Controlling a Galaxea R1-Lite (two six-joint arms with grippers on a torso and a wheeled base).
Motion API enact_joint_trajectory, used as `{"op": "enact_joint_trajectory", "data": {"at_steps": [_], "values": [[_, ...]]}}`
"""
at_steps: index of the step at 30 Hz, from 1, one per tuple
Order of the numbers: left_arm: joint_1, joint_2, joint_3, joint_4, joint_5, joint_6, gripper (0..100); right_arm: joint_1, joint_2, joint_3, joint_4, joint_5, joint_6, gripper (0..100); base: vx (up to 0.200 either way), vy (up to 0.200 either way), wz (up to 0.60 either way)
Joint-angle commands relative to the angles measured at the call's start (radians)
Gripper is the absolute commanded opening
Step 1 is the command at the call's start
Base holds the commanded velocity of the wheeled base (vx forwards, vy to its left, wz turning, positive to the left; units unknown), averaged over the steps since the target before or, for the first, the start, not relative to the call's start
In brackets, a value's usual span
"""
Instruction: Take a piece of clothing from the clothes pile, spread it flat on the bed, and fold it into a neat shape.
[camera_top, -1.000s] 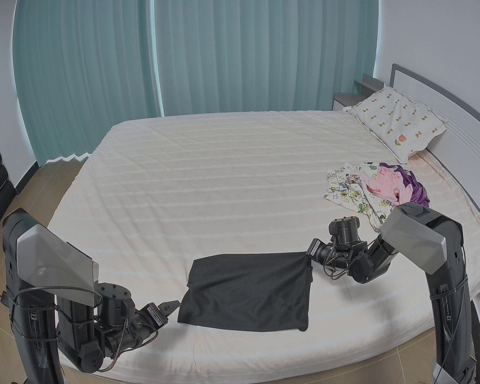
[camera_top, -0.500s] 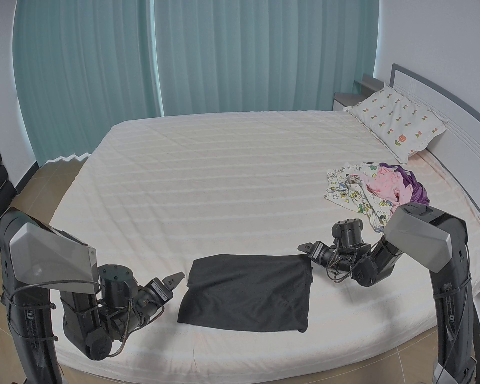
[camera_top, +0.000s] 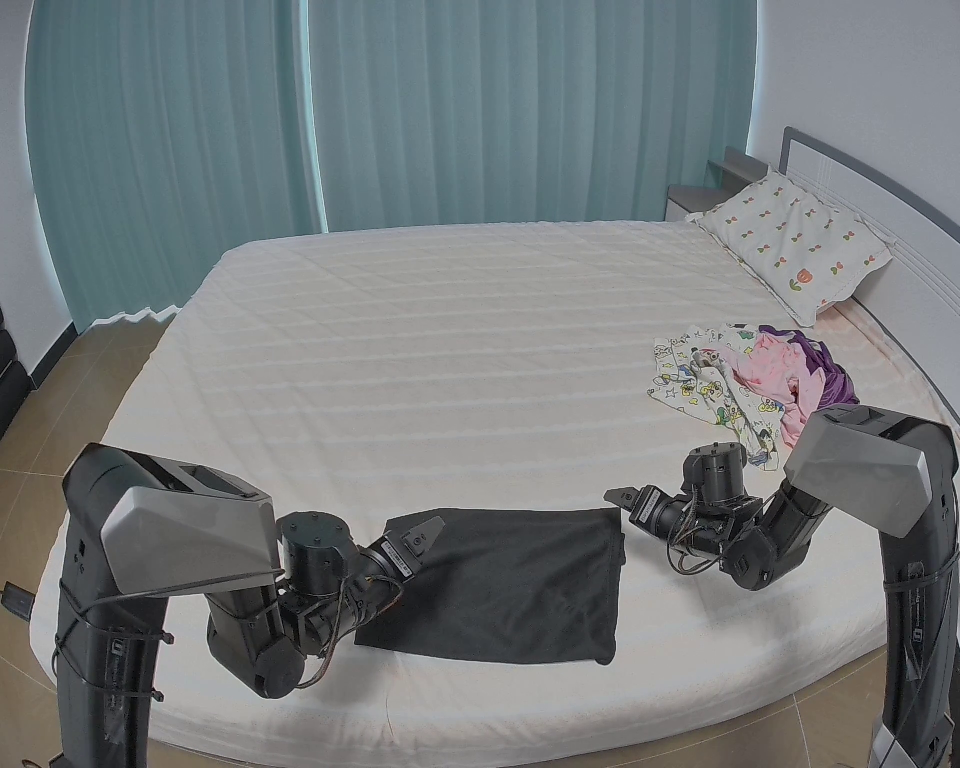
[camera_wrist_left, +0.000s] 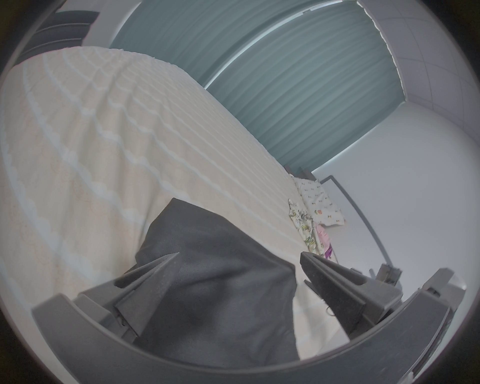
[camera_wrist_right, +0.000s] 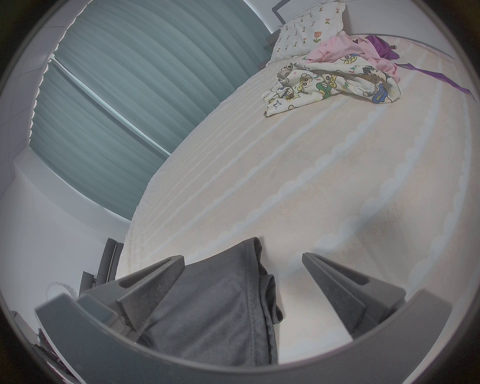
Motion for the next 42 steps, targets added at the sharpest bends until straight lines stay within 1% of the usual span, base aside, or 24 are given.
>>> {"op": "enact_joint_trajectory", "data": {"at_steps": [1,5,7,9,10,11,13,20,26,30,31,34,37,38,39,40,41,42], "values": [[-0.009,0.084,-0.059,0.024,-0.001,0.037,100,0.002,-0.012,0.007,-0.004,0.001,0.0,100,0.0,0.0,0.0],[0.005,0.125,-0.088,0.027,0.005,0.116,100,0.003,-0.014,0.01,-0.004,0.001,0.0,100,0.0,0.0,0.0],[0.011,0.138,-0.092,0.027,0.007,0.138,100,0.003,-0.014,0.013,-0.004,-0.001,0.001,100,0.0,0.0,0.0],[0.015,0.151,-0.097,0.027,0.022,0.166,100,0.003,-0.014,0.022,-0.005,-0.001,0.001,100,0.0,0.0,0.0],[0.015,0.161,-0.103,0.029,0.042,0.175,100,0.003,-0.015,0.027,-0.007,0.001,0.001,100,0.0,0.0,0.0],[0.015,0.17,-0.114,0.029,0.064,0.178,100,0.003,-0.015,0.03,-0.01,-0.001,0.001,100,0.0,0.0,0.0],[0.015,0.174,-0.12,0.029,0.076,0.179,100,0.003,-0.017,0.041,-0.025,-0.002,0.0,100,0.0,0.0,0.0],[0.015,0.158,-0.103,0.019,0.083,0.175,100,0.002,-0.041,0.074,-0.059,-0.005,-0.002,100,0.0,0.0,0.0],[0.02,-0.019,0.014,0.015,0.085,0.155,100,-0.004,-0.127,0.131,-0.059,-0.005,-0.003,100,0.0,0.0,0.0],[0.035,-0.117,0.069,0.006,0.087,0.159,100,-0.004,-0.182,0.173,-0.061,-0.007,-0.002,100,0.0,0.0,0.0],[0.044,-0.177,0.109,-0.016,0.087,0.166,100,-0.004,-0.221,0.2,-0.064,-0.009,-0.005,100,0.0,0.0,0.0],[0.074,-0.28,0.184,-0.051,0.087,0.179,100,-0.001,-0.307,0.278,-0.104,-0.027,-0.006,100,0.0,0.0,0.0],[0.106,-0.389,0.274,-0.063,0.087,0.205,100,0.002,-0.425,0.392,-0.162,-0.042,-0.02,100,0.0,0.0,0.0],[0.107,-0.395,0.279,-0.063,0.087,0.205,100,0.002,-0.432,0.398,-0.165,-0.042,-0.022,100,0.0,0.0,0.0],[0.121,-0.461,0.339,-0.063,0.083,0.202,100,0.005,-0.518,0.472,-0.193,-0.045,-0.039,100,0.0,0.0,0.0],[0.126,-0.497,0.374,-0.063,0.085,0.201,100,0.01,-0.564,0.515,-0.208,-0.047,-0.048,100,0.0,0.0,0.0],[0.126,-0.497,0.374,-0.063,0.085,0.201,100,0.01,-0.564,0.515,-0.208,-0.047,-0.048,100,0.0,0.0,0.0],[0.129,-0.566,0.431,-0.063,0.091,0.205,100,0.017,-0.638,0.59,-0.236,-0.05,-0.071,100,0.0,0.0,0.0]]}}
